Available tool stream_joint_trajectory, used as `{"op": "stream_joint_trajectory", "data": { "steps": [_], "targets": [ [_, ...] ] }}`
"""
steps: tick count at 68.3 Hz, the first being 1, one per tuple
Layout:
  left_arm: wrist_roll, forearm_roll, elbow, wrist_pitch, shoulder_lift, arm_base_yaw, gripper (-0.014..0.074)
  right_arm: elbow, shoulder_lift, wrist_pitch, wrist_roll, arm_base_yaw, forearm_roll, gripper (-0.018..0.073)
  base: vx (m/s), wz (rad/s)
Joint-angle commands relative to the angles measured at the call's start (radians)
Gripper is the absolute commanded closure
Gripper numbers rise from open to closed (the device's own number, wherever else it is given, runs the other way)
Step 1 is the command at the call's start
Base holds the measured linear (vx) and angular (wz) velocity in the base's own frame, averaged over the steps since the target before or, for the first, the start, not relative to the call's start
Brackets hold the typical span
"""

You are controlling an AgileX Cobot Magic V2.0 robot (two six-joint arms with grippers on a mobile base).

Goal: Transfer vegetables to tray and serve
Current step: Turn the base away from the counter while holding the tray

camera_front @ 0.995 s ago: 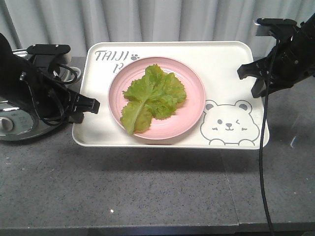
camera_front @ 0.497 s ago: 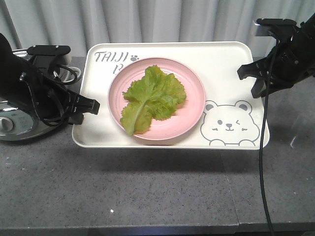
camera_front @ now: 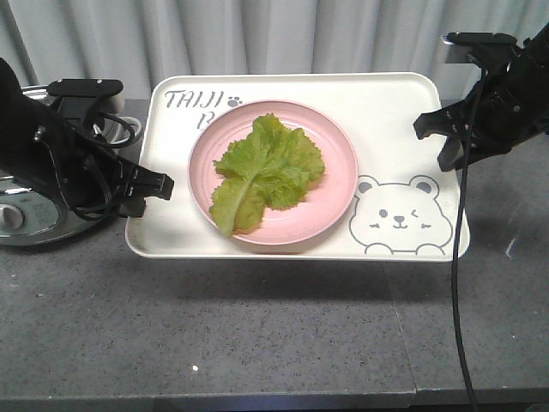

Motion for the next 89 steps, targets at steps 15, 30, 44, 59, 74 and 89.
{"op": "stream_joint_trajectory", "data": {
  "steps": [15, 30, 44, 59, 74, 89],
  "targets": [
    [0.019, -0.072, -0.032, -0.085, -0.045, -0.02, 0.0603, -0.028, -0.054, 0.033, -0.039, 0.01, 0.081, 0.0565, 0.0, 0.0],
    [0.019, -0.072, -0.032, -0.085, -0.045, -0.02, 0.0603, -0.028, -0.054, 0.031, -0.04, 0.01, 0.081, 0.0565, -0.01, -0.05],
    [0.019, -0.072, -0.032, -0.085, -0.045, -0.02, 0.0603, -0.028, -0.054, 0.031, -0.04, 0.01, 0.081, 0.0565, -0.03, -0.11],
    [0.019, -0.072, -0.032, -0.085, -0.045, -0.02, 0.0603, -0.028, -0.054, 0.032, -0.04, 0.01, 0.081, 0.0565, -0.03, -0.14],
    [0.019, -0.072, -0.032, -0.085, -0.045, -0.02, 0.0603, -0.028, -0.054, 0.033, -0.04, 0.01, 0.081, 0.0565, -0.02, -0.17],
    [0.019, -0.072, -0.032, -0.085, -0.045, -0.02, 0.0602, -0.028, -0.054, 0.033, -0.04, 0.01, 0.081, 0.0565, 0.0, -0.24]
  ]
}}
